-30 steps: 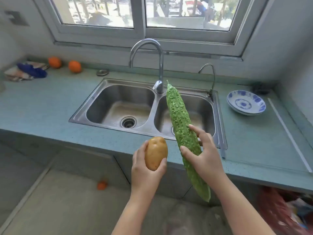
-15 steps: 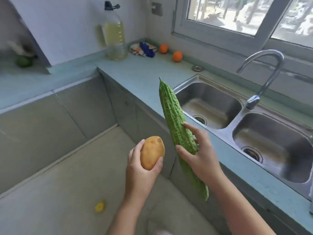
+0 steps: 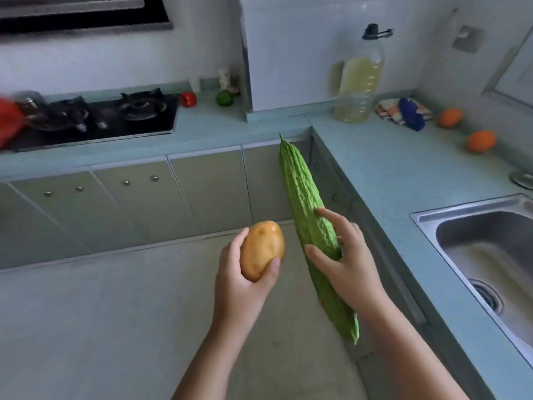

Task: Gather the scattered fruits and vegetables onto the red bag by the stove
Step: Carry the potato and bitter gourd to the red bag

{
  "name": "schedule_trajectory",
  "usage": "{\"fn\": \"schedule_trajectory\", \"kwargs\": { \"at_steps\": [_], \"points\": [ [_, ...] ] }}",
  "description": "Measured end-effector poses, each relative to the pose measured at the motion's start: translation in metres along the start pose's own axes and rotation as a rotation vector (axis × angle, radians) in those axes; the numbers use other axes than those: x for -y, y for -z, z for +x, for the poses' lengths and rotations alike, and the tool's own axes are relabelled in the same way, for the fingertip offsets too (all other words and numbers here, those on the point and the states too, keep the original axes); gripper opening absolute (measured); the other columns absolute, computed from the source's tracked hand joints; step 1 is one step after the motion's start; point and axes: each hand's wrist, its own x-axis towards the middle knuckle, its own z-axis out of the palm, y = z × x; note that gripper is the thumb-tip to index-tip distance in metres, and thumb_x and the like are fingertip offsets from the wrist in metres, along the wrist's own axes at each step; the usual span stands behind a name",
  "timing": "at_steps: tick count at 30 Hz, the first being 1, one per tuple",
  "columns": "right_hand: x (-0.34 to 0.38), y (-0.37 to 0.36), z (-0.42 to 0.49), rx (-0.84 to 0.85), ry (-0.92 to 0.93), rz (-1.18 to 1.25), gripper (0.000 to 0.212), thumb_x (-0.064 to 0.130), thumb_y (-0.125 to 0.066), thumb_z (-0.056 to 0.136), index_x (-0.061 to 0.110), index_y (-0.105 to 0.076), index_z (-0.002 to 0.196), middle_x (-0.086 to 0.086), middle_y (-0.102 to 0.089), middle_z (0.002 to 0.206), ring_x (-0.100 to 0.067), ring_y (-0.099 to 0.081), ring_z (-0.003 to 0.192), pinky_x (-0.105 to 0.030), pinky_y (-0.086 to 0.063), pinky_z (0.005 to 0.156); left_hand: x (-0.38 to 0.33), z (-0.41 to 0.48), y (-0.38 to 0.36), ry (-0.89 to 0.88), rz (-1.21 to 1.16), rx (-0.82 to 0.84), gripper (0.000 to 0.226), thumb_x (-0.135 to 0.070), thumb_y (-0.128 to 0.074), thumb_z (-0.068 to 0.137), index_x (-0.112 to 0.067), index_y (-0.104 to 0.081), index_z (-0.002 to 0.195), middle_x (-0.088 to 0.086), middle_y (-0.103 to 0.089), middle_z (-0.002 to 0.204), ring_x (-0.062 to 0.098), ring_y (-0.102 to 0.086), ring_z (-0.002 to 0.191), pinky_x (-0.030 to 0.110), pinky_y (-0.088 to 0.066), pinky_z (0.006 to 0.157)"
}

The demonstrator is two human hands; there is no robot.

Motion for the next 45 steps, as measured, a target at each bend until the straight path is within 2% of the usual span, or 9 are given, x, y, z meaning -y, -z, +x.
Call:
{"fn": "schedule_trajectory", "kwargs": {
  "at_steps": [3, 6, 12, 16, 20, 25, 28, 35, 45],
  "points": [
    [0.009, -0.032, 0.022, 0.084, 0.030, 0.049, 0.056, 0.017, -0.068, 0.077, 0.044, -0.045, 0.120, 0.007, -0.046, 0.106, 0.012, -0.045, 0.087, 0.001, -0.034, 0.067, 0.005, 0.009, 0.020, 0.043, 0.030, -0.077, 0.068, -0.060, -0.064, 0.060, -0.040, -0.042, 0.122, -0.018, -0.048, 0.119, -0.020, -0.042, 0.103, -0.004, -0.033, 0.077],
    [0.020, -0.071, 0.035, 0.194, 0.052, 0.088, 0.056, 0.018, -0.068, 0.076, 0.044, -0.045, 0.120, 0.007, -0.047, 0.107, 0.011, -0.044, 0.090, 0.001, -0.035, 0.069, 0.019, 0.014, 0.051, 0.106, 0.046, -0.168, 0.061, -0.043, -0.074, 0.070, -0.037, -0.044, 0.122, -0.015, -0.050, 0.122, -0.010, -0.047, 0.105, -0.001, -0.036, 0.079],
    [0.054, -0.159, 0.045, 0.391, 0.101, 0.114, 0.057, 0.020, -0.069, 0.075, 0.044, -0.044, 0.120, 0.007, -0.049, 0.111, 0.007, -0.047, 0.093, -0.012, -0.042, 0.073, 0.058, 0.015, 0.126, 0.222, 0.065, -0.405, 0.066, -0.047, -0.066, 0.064, -0.030, -0.047, 0.125, -0.011, -0.053, 0.124, 0.005, -0.051, 0.110, 0.015, -0.042, 0.086],
    [0.081, -0.231, 0.044, 0.466, 0.140, 0.099, 0.057, 0.019, -0.070, 0.074, 0.043, -0.044, 0.119, 0.007, -0.050, 0.110, 0.010, -0.046, 0.091, -0.002, -0.038, 0.067, 0.096, 0.022, 0.183, 0.288, 0.035, -0.512, 0.065, -0.045, -0.066, 0.064, -0.030, -0.047, 0.125, -0.008, -0.053, 0.125, 0.010, -0.052, 0.112, 0.030, -0.046, 0.091],
    [0.118, -0.317, 0.041, 0.498, 0.145, 0.078, 0.057, 0.017, -0.070, 0.075, 0.038, -0.045, 0.122, 0.004, -0.050, 0.107, 0.017, -0.044, 0.084, -0.001, -0.037, 0.064, 0.137, 0.037, 0.260, 0.328, -0.012, -0.595, 0.064, -0.045, -0.067, 0.063, -0.033, -0.047, 0.123, -0.006, -0.055, 0.124, 0.011, -0.053, 0.110, 0.032, -0.048, 0.090],
    [0.185, -0.429, 0.035, 0.645, 0.210, 0.099, 0.058, 0.019, -0.070, 0.075, 0.041, -0.045, 0.122, 0.004, -0.050, 0.110, 0.006, -0.048, 0.093, -0.009, -0.042, 0.068, 0.173, 0.049, 0.367, 0.333, 0.003, -0.676, 0.066, -0.044, -0.067, 0.064, -0.030, -0.046, 0.126, -0.010, -0.051, 0.125, 0.007, -0.051, 0.110, 0.027, -0.047, 0.089],
    [0.221, -0.482, 0.026, 0.700, 0.279, 0.134, 0.058, 0.017, -0.071, 0.075, 0.042, -0.045, 0.120, 0.007, -0.050, 0.109, 0.010, -0.046, 0.092, -0.002, -0.039, 0.067, 0.190, 0.053, 0.416, 0.368, -0.018, -0.714, 0.065, -0.039, -0.073, 0.068, -0.033, -0.045, 0.127, -0.010, -0.050, 0.126, 0.008, -0.051, 0.111, 0.031, -0.049, 0.088],
    [0.258, -0.568, 0.025, 0.790, 0.274, 0.165, 0.058, 0.015, -0.071, 0.075, 0.039, -0.044, 0.120, 0.011, -0.049, 0.111, 0.013, -0.043, 0.094, 0.001, -0.036, 0.069, 0.228, 0.070, 0.488, 0.441, -0.043, -0.813, 0.061, -0.027, -0.074, 0.073, -0.036, -0.044, 0.126, -0.012, -0.048, 0.125, 0.009, -0.050, 0.109, 0.031, -0.050, 0.087],
    [0.290, -0.692, 0.125, 0.764, 0.243, 0.175, 0.059, 0.019, -0.071, 0.076, 0.031, -0.044, 0.127, 0.006, -0.050, 0.115, -0.003, -0.046, 0.097, 0.004, -0.034, 0.066, 0.283, 0.190, 0.565, 0.399, 0.014, -0.820, 0.062, -0.024, -0.074, 0.073, -0.033, -0.045, 0.127, -0.015, -0.050, 0.123, 0.003, -0.050, 0.109, 0.032, -0.048, 0.091]
  ]
}}
